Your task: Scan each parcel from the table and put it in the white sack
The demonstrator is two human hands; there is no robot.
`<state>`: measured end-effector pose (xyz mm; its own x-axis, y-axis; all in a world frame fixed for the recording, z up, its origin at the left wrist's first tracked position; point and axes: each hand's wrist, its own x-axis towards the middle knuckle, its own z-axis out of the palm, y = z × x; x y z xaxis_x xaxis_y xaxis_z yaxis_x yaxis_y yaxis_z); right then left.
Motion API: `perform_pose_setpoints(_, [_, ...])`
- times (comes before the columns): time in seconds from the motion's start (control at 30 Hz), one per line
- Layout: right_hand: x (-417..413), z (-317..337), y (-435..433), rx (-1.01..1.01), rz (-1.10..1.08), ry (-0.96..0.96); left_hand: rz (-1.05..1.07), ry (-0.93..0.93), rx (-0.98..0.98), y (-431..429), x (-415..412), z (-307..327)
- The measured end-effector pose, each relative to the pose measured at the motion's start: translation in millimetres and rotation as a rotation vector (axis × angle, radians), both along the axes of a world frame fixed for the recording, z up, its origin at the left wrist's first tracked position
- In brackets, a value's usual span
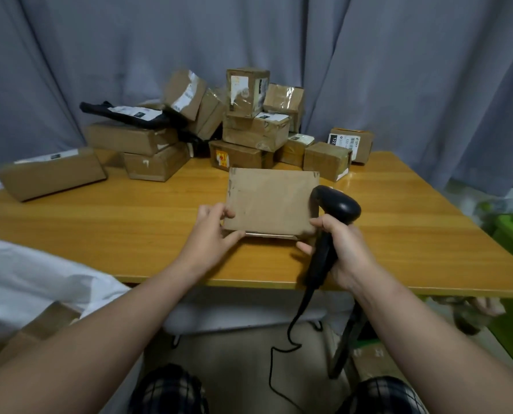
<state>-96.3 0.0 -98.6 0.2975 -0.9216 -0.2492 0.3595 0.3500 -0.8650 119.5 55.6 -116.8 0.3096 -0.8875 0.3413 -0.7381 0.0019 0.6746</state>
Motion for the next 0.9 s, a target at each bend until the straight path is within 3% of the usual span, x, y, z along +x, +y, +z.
perform_pose_setpoints(0.17, [0.9,7.1,19.1,-0.098,-0.019,0.148,0.068,0.167,-0.108,15.3,4.0,6.2])
perform_pose_setpoints(0.27, [4.6,10.1,22.8,-0.211,-0.043,0.256,0.102,0.334,0.035,19.2,10.0,-2.4])
perform_pose_setpoints(0.37, [10.3,11.3,26.7,-0.32,-0.012,0.319,-0.018,0.389,0.236,24.5,3.7,-11.7])
perform_pose_setpoints(0.5, [17.6,10.1,34.1,-0.358,0.067,0.342,0.028,0.459,0.017,27.0,-5.4,2.2])
perform_pose_setpoints(0.7, [21.0,10.3,35.4,-0.118,0.127,0.025,-0.011,0.04,-0.277,23.3,2.8,69.7])
perform_pose_setpoints(0.9, [23.0,-10.7,36.4,0.059,0.143,-0.004,-0.139,-0.213,-0.14,14.8,0.4,95.0])
